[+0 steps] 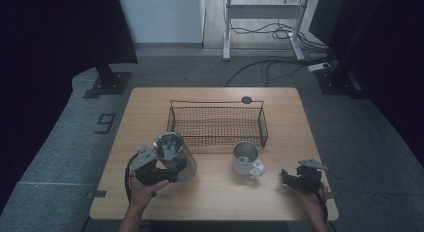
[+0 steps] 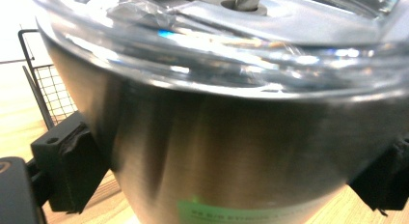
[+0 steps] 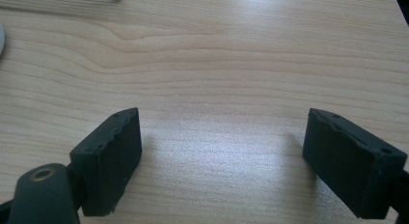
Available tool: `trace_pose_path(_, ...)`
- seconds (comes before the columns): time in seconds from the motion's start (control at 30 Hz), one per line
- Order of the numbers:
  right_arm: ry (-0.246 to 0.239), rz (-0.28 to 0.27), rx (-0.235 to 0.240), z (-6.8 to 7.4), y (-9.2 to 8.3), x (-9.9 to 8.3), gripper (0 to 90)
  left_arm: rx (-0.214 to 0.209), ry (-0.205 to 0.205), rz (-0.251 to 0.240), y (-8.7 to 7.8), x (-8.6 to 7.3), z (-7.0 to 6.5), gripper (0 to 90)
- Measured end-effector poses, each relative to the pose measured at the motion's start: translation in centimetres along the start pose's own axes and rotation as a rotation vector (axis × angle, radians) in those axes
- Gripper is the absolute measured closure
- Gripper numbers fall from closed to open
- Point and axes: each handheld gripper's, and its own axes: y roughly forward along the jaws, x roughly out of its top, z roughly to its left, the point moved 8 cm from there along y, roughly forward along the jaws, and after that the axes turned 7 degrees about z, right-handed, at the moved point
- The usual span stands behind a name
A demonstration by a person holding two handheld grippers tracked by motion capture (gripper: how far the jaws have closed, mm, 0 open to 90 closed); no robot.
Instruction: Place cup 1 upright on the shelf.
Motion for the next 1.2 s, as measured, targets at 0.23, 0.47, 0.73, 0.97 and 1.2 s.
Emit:
trace_pose_path(0.23, 0.000, 0.000, 0.000, 0.0, 0.0, 0.0, 13.3, 0.004, 0.007, -0.005, 0.0, 0.5, 0.1, 4.3)
trace_pose_path(0.47, 0.000, 0.000, 0.000, 0.0, 0.0, 0.0, 13.4, 0.009, 0.019, -0.013, 0.0, 1.2, 0.1, 4.3)
trace_pose_path(0.73, 0.002, -0.001, -0.001, 0.0, 0.0, 0.0, 13.7, 0.011, 0.025, -0.015, 0.3, 1.8, 0.2, 4.3)
trace_pose_path(0.97, 0.003, -0.001, -0.001, 0.0, 0.0, 0.0, 13.9, 0.014, 0.036, -0.026, 0.5, 2.7, 0.3, 4.3)
trace_pose_path(1.2, 0.004, -0.001, -0.002, 0.0, 0.0, 0.0, 13.9, 0.018, 0.032, -0.023, 0.7, 3.0, 0.6, 4.3)
